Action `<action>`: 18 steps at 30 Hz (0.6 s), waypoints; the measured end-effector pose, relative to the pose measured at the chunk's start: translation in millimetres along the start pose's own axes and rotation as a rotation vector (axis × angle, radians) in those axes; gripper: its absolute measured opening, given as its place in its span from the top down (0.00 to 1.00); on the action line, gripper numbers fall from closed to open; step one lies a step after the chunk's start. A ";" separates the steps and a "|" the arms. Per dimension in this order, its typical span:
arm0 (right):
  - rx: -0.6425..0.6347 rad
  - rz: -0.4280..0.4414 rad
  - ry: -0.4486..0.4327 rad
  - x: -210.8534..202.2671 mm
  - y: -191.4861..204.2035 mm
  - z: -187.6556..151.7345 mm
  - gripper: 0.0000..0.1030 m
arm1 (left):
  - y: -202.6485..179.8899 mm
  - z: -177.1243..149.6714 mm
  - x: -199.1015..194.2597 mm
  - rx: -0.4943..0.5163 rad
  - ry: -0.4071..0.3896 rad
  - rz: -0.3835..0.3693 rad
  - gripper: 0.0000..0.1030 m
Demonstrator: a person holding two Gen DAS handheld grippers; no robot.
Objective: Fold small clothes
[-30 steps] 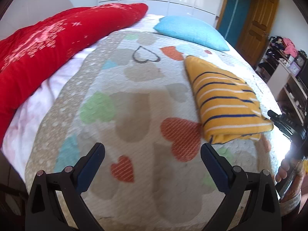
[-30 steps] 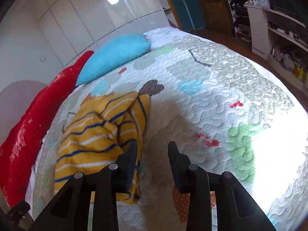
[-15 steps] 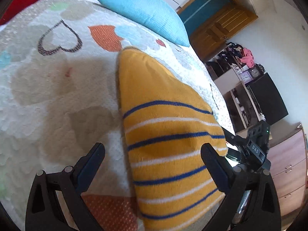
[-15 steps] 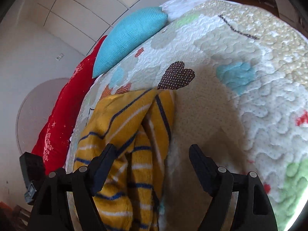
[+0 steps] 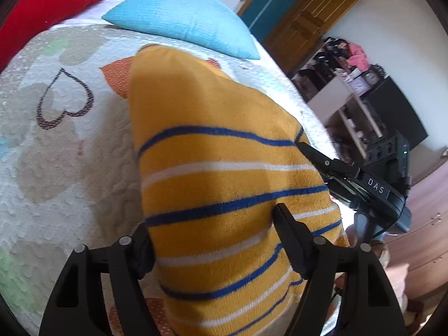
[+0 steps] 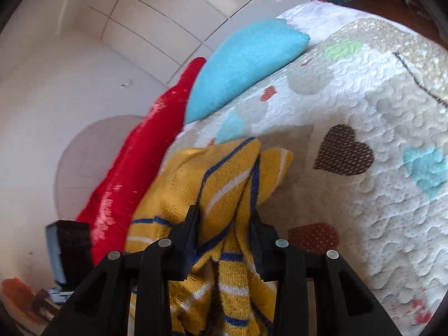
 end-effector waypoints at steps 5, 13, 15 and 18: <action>-0.073 -0.368 0.015 4.3 -31.1 -16.6 0.62 | 32.0 -32.2 18.8 -0.086 0.053 0.122 0.17; -0.249 -0.202 -0.138 -53.1 54.2 -17.9 0.62 | 8.3 -64.1 -68.6 0.003 -0.204 0.301 0.14; -0.291 -0.170 -0.092 -34.7 74.0 -28.2 0.62 | -3.8 -75.7 -98.7 0.053 -0.298 0.386 0.12; -0.296 -0.273 0.010 6.6 64.4 -47.2 0.62 | -19.8 -92.7 -144.1 0.126 -0.422 0.531 0.01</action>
Point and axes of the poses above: each gripper's, at about its wrist camera, not at the fingertips, and x roughly the way its jaws point, y to its left, z to its top, the point moved 4 cm from there along x, roughly the way its jaws point, and after that the axes turned 15 degrees about -z, right-handed, at the moved point
